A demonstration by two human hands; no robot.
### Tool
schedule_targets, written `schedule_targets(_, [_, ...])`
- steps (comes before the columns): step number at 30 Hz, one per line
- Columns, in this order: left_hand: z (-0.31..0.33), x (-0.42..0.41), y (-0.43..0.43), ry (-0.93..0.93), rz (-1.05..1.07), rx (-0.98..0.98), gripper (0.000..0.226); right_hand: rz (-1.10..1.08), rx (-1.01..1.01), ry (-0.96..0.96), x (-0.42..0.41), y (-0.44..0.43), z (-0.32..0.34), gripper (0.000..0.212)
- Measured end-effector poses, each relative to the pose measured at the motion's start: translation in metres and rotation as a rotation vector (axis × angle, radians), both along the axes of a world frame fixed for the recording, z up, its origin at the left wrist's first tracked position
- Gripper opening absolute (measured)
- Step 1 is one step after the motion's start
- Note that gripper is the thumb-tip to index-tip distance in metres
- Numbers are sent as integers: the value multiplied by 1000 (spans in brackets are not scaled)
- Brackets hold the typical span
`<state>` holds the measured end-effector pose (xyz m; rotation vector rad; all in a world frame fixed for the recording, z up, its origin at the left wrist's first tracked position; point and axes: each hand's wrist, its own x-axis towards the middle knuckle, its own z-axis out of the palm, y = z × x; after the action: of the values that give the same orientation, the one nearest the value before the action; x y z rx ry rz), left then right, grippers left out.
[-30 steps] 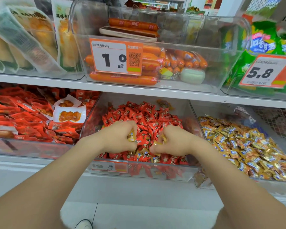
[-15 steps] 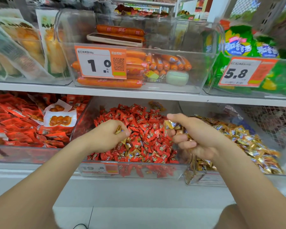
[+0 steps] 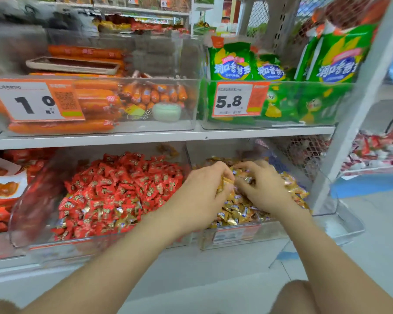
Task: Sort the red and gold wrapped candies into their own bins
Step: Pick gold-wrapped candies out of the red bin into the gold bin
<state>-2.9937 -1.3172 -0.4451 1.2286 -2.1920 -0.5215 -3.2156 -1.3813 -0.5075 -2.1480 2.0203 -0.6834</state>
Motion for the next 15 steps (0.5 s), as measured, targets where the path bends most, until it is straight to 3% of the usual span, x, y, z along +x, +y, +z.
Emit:
schedule_targets(3, [-14,-47,-30,-244,27,-43,21,43,-169,-156,-15,11,10,37])
schedule_targets(5, [-29,-65,-50,-431,67,27,41,-44,-239,-259,-22,18,14,32])
schedule_targets(8, [-40,-77,-68,-652,82,151,73,-121,-225,-335,-25,26,20,29])
schedule_targets(10, [-35,-77,-68,-695,112,89,82,-115,-205,-371,-20,31,25,26])
schedule_targets(13, [-15,-58,-50,-661,142,-161,66,-16,-207,-432,3,41,39,25])
schedule_targets(15, [-6,-28,-33,-495,78,-237,44,74,-180,-501,26,48,48,26])
